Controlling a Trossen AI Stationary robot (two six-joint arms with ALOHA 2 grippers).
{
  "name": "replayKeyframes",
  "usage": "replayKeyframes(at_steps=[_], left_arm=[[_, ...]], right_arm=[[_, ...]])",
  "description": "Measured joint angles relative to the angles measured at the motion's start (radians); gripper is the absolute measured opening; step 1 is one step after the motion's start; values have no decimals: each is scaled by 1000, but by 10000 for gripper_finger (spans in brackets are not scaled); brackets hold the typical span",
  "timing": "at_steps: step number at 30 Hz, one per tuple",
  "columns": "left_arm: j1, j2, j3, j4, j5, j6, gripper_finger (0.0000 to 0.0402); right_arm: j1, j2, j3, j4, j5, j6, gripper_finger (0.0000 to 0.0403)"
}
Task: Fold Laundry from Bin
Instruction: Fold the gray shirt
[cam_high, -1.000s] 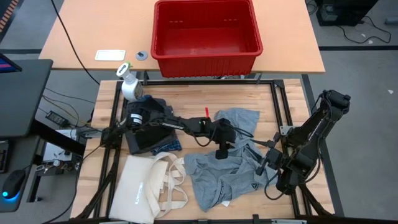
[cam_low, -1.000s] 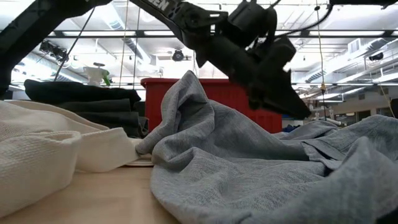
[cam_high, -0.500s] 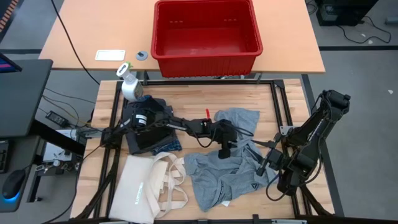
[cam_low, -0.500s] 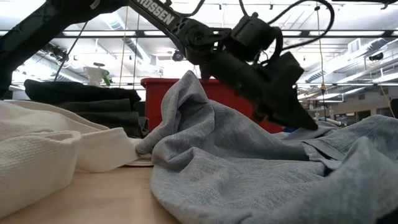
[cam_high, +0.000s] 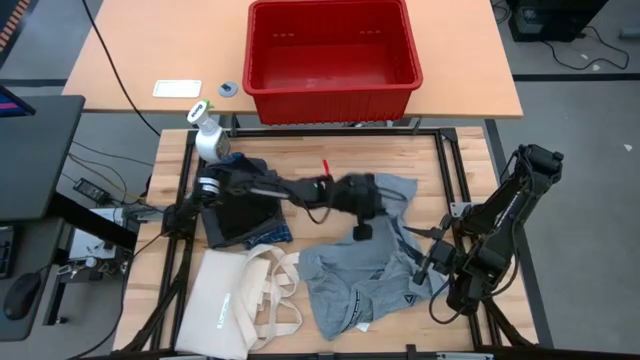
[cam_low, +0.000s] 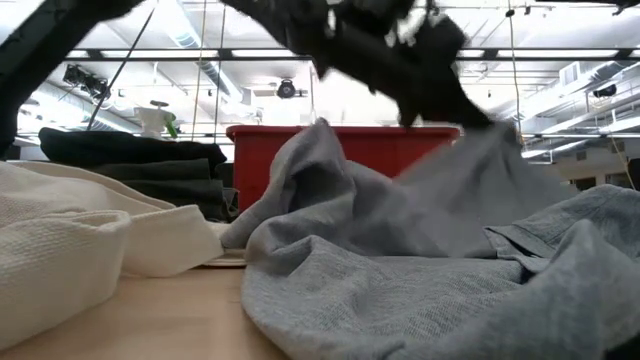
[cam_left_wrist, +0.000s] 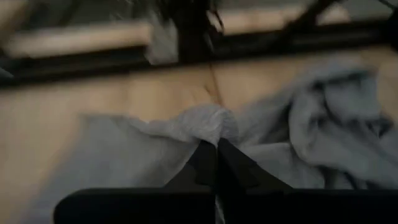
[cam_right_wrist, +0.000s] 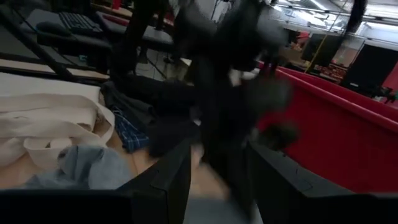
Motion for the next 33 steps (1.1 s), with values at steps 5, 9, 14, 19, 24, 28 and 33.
replayKeyframes(at_steps=[5,9,14,19,24,28,33], left_arm=[[9,-167,1,-138,-104,75,4],[4,-272,2,-426,-343,115,4],[32,-301,2,-850,-584,-19,4],[93,-301,-87,-1084,-705,-166,4],[134,-305,-208,-1107,-681,-189,5],[120,-310,-231,-1086,-693,-157,23],[73,-373,-231,-1000,-731,-90,73]], right_arm=[[22,0,0,6,-14,1,162],[33,0,0,27,-19,5,162],[29,0,0,37,-19,4,162],[16,0,0,64,-20,0,162],[17,0,0,72,-21,-2,162],[13,0,0,71,-21,-3,162],[5,0,0,70,-45,-3,162]])
